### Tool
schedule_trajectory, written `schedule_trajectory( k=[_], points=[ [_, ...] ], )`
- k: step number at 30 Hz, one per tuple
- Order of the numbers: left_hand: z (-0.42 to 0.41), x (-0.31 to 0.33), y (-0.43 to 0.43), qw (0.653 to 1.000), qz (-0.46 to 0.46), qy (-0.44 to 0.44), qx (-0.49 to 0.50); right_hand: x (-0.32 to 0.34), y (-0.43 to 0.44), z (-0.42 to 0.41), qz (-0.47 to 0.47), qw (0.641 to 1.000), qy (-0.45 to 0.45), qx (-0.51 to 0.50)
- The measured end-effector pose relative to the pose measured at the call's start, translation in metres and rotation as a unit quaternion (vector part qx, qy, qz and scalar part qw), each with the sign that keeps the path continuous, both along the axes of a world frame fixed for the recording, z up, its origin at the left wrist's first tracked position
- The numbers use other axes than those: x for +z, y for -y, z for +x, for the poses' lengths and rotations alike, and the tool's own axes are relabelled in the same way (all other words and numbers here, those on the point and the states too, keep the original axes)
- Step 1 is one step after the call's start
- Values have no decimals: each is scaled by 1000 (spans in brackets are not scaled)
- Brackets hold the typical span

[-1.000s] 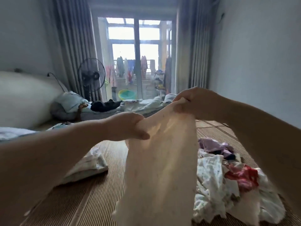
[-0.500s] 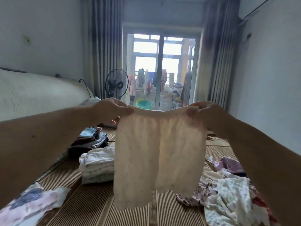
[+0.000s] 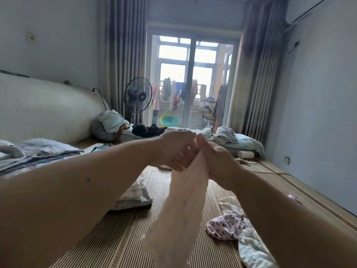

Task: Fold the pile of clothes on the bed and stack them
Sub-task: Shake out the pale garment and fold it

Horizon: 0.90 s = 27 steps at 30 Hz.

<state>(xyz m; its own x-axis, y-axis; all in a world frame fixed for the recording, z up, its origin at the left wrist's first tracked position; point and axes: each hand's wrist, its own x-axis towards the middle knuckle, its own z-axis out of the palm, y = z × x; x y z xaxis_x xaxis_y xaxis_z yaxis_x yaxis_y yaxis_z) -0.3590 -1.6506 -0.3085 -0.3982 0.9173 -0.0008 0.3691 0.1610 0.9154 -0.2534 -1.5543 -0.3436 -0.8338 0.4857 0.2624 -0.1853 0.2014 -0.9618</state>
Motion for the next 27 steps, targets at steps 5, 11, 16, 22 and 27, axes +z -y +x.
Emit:
schedule_trajectory(
  k=[5, 11, 16, 22, 27],
  points=[
    [-20, -3, 17, 997, 16, -70, -40, -3, -15, 7, 29, 999, -10, 36],
    [-53, -33, 23, 996, 9, -91, -4, -3, -35, 2, -11, 995, -1, 103],
    [-66, -58, 9, 996, -21, 17, -87, -11, -61, -10, -25, 991, 19, 128],
    [-86, -65, -38, 978, -19, -183, 104, -42, -103, -50, 225, 953, 181, -97],
    [-107, -74, -77, 944, -69, -291, 138, -64, -131, -93, 226, 939, 181, -185]
  ],
)
